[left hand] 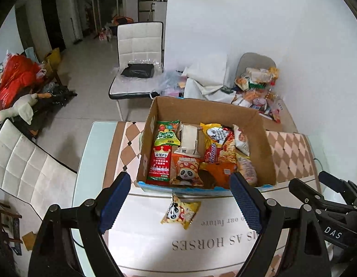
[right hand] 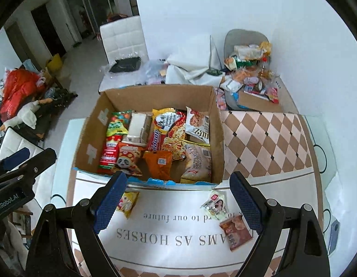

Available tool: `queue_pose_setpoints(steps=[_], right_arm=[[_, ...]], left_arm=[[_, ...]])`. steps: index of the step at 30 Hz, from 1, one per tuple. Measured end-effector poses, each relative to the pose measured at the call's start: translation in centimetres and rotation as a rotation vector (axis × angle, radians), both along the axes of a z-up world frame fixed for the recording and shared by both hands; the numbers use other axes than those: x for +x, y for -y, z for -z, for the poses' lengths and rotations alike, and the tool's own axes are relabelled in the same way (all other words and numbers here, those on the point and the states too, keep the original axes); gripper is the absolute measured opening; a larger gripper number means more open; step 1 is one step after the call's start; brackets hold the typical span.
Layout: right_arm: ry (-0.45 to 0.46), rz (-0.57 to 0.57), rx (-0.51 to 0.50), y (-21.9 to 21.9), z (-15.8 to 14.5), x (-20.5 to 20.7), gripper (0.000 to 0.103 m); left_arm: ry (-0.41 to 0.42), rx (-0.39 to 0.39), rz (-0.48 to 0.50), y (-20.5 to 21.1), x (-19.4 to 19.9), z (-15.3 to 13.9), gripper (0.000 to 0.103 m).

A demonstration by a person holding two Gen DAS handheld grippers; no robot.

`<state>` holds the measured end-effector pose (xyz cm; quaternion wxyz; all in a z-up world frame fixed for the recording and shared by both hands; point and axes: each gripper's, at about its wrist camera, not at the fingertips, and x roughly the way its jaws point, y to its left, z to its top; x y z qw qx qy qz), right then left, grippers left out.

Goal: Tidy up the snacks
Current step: 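Grasp the yellow panda bag with the left tool while the right tool grasps the brown cookie packet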

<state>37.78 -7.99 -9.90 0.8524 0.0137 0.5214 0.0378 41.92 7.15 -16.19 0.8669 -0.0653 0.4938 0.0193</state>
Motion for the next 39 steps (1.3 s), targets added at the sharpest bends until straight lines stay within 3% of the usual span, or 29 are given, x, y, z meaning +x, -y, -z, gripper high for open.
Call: queue_pose_setpoints(steps=[6, 11, 15, 19, 29, 34, 37, 39], right_arm=[[0.017, -0.017, 0.045, 0.4, -2.5, -2.9, 0.093], [-0.041, 0.03, 0.068, 2.8, -1.1, -4.2, 0.093], [-0.154, 0.112, 0.079, 6.7, 2.8, -4.3, 0.093], [-0.307, 0.182, 0.089, 10.7, 8.9, -4.1, 0.093], [-0.61, 0.192, -0.014, 14.6, 23.9, -3.4, 0.093], [-0.658, 0.143, -0.13, 14.2, 27.4, -2.6, 0.093], [-0.668, 0.176, -0.124, 14.3, 27.8, -2.9, 0.085], [-0.682, 0.199, -0.107, 14.1, 27.8, -3.1, 0.07]], left_arm=[[0.007, -0.009, -0.003, 0.9, -2.7, -1.2, 0.087], [-0.073, -0.02, -0.02, 1.4, -4.1, 1.5, 0.088], [-0.192, -0.044, -0.029, 1.3, -4.3, 5.9, 0.088], [-0.295, -0.052, -0.026, 1.8, -4.2, 10.1, 0.088], [-0.446, 0.006, 0.039, 3.2, -2.1, 18.2, 0.088], [-0.501, 0.007, 0.082, 3.2, 0.0, 20.4, 0.088], [-0.528, -0.023, 0.082, 2.7, 0.9, 21.2, 0.088], [-0.544, -0.04, 0.083, 2.3, 1.4, 21.7, 0.088]])
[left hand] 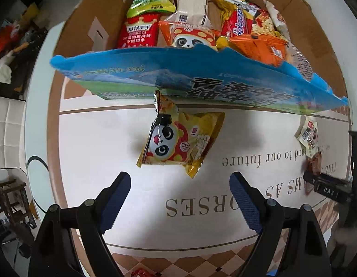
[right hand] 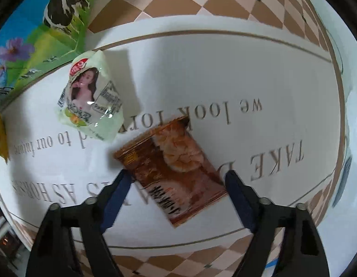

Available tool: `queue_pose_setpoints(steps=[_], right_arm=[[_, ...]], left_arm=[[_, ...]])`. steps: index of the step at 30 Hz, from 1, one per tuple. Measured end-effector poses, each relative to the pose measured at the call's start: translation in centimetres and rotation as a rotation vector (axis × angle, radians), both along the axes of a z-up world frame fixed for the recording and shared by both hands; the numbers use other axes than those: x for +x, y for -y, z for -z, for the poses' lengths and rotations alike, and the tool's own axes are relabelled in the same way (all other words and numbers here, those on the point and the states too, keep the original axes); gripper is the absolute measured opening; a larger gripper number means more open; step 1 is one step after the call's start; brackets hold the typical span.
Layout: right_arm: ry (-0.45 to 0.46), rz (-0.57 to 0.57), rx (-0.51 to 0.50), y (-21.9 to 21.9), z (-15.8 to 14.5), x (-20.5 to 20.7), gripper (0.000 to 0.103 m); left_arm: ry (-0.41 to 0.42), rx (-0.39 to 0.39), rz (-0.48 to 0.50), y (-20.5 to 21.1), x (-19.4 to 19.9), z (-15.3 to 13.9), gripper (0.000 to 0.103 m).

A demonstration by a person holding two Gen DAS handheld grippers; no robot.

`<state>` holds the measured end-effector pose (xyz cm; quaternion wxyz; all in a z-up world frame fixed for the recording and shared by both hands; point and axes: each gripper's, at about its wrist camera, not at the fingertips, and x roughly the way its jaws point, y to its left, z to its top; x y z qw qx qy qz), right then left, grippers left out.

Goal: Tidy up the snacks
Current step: 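Grasp the yellow panda bag with the left tool while the right tool grasps the brown cookie packet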

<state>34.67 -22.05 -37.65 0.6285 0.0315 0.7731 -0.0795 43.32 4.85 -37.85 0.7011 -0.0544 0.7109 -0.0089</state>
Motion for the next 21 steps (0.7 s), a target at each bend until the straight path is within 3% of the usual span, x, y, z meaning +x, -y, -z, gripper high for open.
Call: queue_pose_setpoints(steps=[4, 7, 13, 17, 19, 21], right_arm=[[-0.049, 0.044, 0.096, -1.8, 0.2, -0.9, 0.07], [-0.07, 0.045, 0.134, -2.6, 0.7, -1.2, 0.08], [-0.07, 0.075, 0.132, -2.1, 1.3, -1.3, 0.083], [-0.051, 0.049, 0.087, -2.7, 1.3, -1.4, 0.083], [-0.031, 0.037, 0.075, -3.2, 1.2, -1.4, 0.082], [-0.015, 0.032, 0.072, -3.4, 0.9, -1.6, 0.077]], left_arm=[[-0.026, -0.008, 0.01, -0.4, 0.9, 1.1, 0.088], [-0.066, -0.015, 0.021, -0.8, 1.8, 2.7, 0.088], [-0.118, -0.024, 0.023, -0.9, 3.6, 5.7, 0.088], [-0.067, -0.009, 0.026, -0.8, 4.3, 6.2, 0.087], [-0.052, 0.011, 0.027, -0.8, 4.2, 6.0, 0.071], [-0.032, 0.001, 0.036, -0.8, 4.0, 5.6, 0.061]])
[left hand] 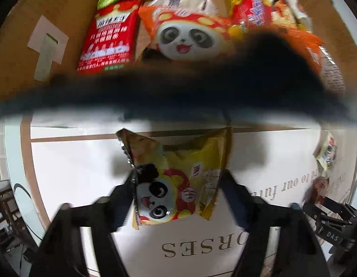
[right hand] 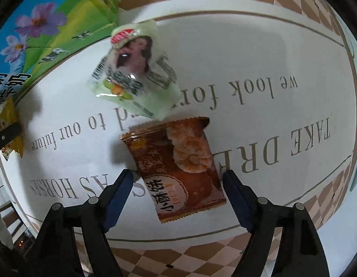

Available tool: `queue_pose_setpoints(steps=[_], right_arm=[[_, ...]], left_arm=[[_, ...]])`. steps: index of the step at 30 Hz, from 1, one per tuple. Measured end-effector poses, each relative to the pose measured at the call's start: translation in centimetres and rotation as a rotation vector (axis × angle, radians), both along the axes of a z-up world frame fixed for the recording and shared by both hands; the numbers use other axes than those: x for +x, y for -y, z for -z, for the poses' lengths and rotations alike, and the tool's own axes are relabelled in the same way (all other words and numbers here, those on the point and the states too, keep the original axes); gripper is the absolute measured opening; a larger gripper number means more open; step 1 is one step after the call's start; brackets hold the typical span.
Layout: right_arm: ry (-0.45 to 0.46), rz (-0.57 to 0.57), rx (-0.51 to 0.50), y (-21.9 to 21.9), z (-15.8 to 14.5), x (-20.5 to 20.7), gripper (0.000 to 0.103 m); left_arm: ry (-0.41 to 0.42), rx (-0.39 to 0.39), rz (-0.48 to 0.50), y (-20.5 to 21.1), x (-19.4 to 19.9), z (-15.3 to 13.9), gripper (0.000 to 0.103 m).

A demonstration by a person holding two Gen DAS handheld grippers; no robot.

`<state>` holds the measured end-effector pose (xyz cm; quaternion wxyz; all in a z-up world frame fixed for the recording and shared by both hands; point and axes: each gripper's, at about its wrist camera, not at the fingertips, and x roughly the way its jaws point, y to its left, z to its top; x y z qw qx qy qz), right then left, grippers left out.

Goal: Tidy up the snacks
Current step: 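Grasp the yellow panda bag with the left tool while the right tool grasps the brown cookie packet, then carry both packets into the box and open both tools to release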

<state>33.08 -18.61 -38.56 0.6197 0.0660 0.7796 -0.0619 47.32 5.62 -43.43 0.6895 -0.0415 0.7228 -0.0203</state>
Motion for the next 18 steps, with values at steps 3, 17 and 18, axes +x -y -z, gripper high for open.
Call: queue_pose_setpoints(steps=[3, 17, 18], right_arm=[[0.024, -0.005, -0.008, -0.5, -0.7, -0.4, 0.062], [0.009, -0.105, 0.069, -8.0, -1.8, -7.3, 0.059], [0.006, -0.11, 0.077, -8.5, -1.9, -7.8, 0.059]], left_arm=[[-0.002, -0.01, -0.015, -0.1, -0.5, -0.2, 0.057], [-0.067, -0.012, -0.028, 0.4, -10.7, -0.3, 0.054], [-0.071, -0.016, -0.036, 0.4, -11.1, -0.3, 0.054]])
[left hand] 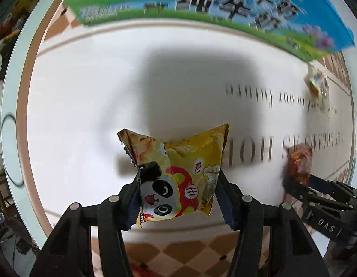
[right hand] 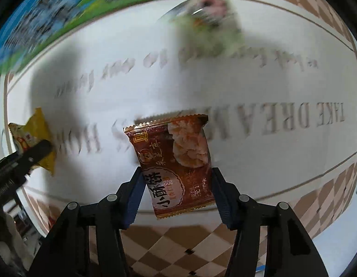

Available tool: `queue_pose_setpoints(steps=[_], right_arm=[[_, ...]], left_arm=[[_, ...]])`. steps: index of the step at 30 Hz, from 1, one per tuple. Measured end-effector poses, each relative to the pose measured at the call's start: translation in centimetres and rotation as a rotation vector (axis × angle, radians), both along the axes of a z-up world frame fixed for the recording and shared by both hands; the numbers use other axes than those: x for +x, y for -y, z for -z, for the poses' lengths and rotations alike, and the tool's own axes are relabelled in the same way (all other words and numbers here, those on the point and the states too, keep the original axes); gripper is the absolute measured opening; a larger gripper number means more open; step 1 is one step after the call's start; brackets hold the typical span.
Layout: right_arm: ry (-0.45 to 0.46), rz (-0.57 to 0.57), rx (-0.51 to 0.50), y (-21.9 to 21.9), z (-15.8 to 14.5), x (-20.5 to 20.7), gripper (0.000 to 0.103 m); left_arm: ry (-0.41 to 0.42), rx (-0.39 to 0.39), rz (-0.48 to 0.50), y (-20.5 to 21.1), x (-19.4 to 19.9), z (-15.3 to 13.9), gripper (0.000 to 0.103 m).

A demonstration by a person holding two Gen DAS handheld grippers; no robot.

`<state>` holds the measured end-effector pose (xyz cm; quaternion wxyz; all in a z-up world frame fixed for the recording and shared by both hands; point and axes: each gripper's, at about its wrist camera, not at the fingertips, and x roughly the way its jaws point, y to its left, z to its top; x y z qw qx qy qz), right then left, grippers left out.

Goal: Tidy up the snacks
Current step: 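Carry both packets into the box and open both tools to release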

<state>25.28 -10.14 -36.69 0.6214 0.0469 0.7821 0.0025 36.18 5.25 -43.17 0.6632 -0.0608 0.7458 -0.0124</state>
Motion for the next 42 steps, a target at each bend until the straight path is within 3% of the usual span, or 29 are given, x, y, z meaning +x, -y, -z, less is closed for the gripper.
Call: queue_pose_setpoints(steps=[6, 11, 15, 18, 19, 23, 27, 32, 37, 42], right_arm=[[-0.006, 0.005, 0.093, -2.6, -1.3, -2.3, 0.059], [0.088, 0.002, 0.156, -2.9, -6.9, -1.7, 0.059], [0.193, 0.004, 0.211, -2.4, -12.8, 0.3, 0.059], [0.28, 0.007, 0.249, -1.9, -17.1, 4.1, 0.059], [0.297, 0.007, 0.254, -1.4, -17.8, 7.4, 0.059], [0.378, 0.003, 0.223, -1.1, -20.4, 14.9, 0.059], [0.378, -0.004, 0.174, -1.5, -19.5, 21.5, 0.059], [0.308, 0.009, 0.144, -0.5, -13.8, 27.7, 0.059], [0.257, 0.025, 0.121, -0.6, -9.5, 30.0, 0.059], [0.229, 0.022, 0.105, -0.8, -7.4, 31.5, 0.059]], left_arm=[[0.028, -0.046, -0.024, -0.2, -1.0, -2.4, 0.054], [0.141, -0.1, -0.028, -1.6, -0.7, -8.8, 0.054], [0.244, -0.164, -0.053, -3.2, 3.0, -14.5, 0.054], [0.307, -0.173, -0.057, -2.3, 6.2, -16.9, 0.054], [0.328, -0.159, -0.049, -2.6, 8.0, -17.7, 0.054], [0.317, -0.152, -0.041, -3.2, 15.1, -17.2, 0.054], [0.244, -0.159, -0.044, -3.2, 20.4, -14.6, 0.054], [0.148, -0.171, -0.026, -2.5, 25.8, -11.8, 0.054], [0.066, -0.177, -0.011, -1.6, 28.7, -9.0, 0.054], [0.032, -0.186, -0.01, -1.1, 29.8, -7.1, 0.056]])
